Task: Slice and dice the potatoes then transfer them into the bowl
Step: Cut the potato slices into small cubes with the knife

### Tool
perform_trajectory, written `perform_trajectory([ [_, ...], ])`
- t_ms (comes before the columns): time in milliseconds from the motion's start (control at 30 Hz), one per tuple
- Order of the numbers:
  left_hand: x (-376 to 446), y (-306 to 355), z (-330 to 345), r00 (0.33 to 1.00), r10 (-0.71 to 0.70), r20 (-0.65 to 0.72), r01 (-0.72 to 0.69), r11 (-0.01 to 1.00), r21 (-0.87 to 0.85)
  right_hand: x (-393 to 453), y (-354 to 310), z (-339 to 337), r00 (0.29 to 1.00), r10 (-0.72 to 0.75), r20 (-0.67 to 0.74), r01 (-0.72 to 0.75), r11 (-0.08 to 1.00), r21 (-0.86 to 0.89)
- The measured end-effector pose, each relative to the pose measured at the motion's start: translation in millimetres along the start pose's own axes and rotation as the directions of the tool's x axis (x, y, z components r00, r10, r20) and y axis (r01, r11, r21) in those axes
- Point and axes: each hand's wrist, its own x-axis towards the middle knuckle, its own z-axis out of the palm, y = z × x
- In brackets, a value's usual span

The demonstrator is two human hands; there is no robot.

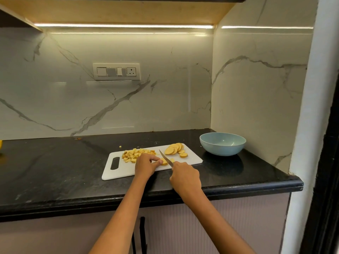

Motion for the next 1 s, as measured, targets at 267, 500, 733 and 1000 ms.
perform_trajectory([
  [267, 0.5, 2.1, -1.7, 0.998, 0.002, 0.055, -0.003, 1.000, 0.010, 4.9, -3.2, -1.4, 0.999, -0.031, 0.023, 0.032, 0.997, -0.063],
  [500, -1.6, 3.1, -5.1, 0.997, 0.003, 0.080, -0.005, 1.000, 0.020, 12.7, -8.5, -3.7, 0.995, -0.077, 0.062, 0.084, 0.987, -0.137],
  [733, -2.8, 6.5, -2.3, 0.996, 0.022, 0.087, -0.026, 0.999, 0.038, 10.7, -6.0, -3.7, 0.994, -0.101, 0.045, 0.108, 0.981, -0.163],
  [1000, -4.6, 10.5, -4.5, 0.995, 0.007, 0.102, -0.014, 0.997, 0.070, 19.3, 13.1, -18.4, 0.977, -0.055, 0.204, 0.056, 0.998, 0.001],
])
